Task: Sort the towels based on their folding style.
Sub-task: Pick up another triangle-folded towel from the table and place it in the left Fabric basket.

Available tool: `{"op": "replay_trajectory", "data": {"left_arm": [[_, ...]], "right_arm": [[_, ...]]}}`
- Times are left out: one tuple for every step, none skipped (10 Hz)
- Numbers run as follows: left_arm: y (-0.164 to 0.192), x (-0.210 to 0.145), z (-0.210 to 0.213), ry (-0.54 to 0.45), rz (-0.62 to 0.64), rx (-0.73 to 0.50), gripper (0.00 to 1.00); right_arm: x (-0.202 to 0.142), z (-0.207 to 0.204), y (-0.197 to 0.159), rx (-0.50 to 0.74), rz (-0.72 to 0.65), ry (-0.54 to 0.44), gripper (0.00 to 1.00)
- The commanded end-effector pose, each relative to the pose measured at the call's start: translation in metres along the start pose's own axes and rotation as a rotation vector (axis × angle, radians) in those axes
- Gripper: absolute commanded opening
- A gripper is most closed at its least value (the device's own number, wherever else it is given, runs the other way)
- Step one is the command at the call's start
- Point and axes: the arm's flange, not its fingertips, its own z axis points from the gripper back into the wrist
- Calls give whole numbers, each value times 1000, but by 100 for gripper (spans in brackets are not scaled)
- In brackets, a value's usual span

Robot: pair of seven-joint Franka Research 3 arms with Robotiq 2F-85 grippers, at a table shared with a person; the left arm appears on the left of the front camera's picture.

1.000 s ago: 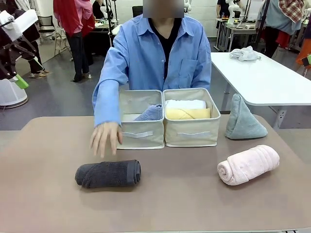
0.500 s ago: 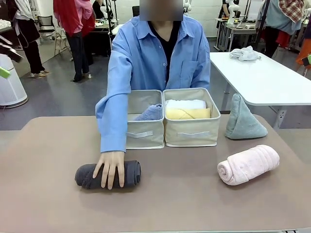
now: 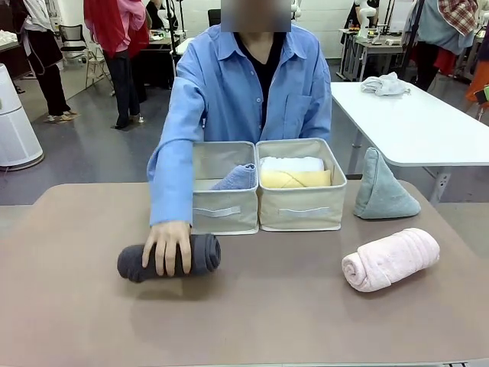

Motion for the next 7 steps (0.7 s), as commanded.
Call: {"op": "replay_trajectory", "data": {"left_arm": [[-5, -9, 15, 18, 9, 9, 100], [-9, -17, 23, 16, 22, 11, 100], [-10, -22, 26, 27, 30, 7, 100], [-13, -19, 25, 34, 23, 2, 100], [-12, -10, 26, 48, 7, -4, 100], [-11, 4, 27, 83, 5, -20, 100], [-11, 18, 27, 127, -4, -48, 100]], "right_arm": [[0, -1, 0, 10, 6, -10, 100], [0, -1, 0, 10, 6, -10, 100], [0, -1, 0, 10, 6, -10, 100], [0, -1, 0, 10, 6, -10, 100], [0, -1, 0, 10, 6, -10, 100], [0, -1, 0, 10, 6, -10, 100], [0, -1, 0, 10, 6, -10, 100]]}}
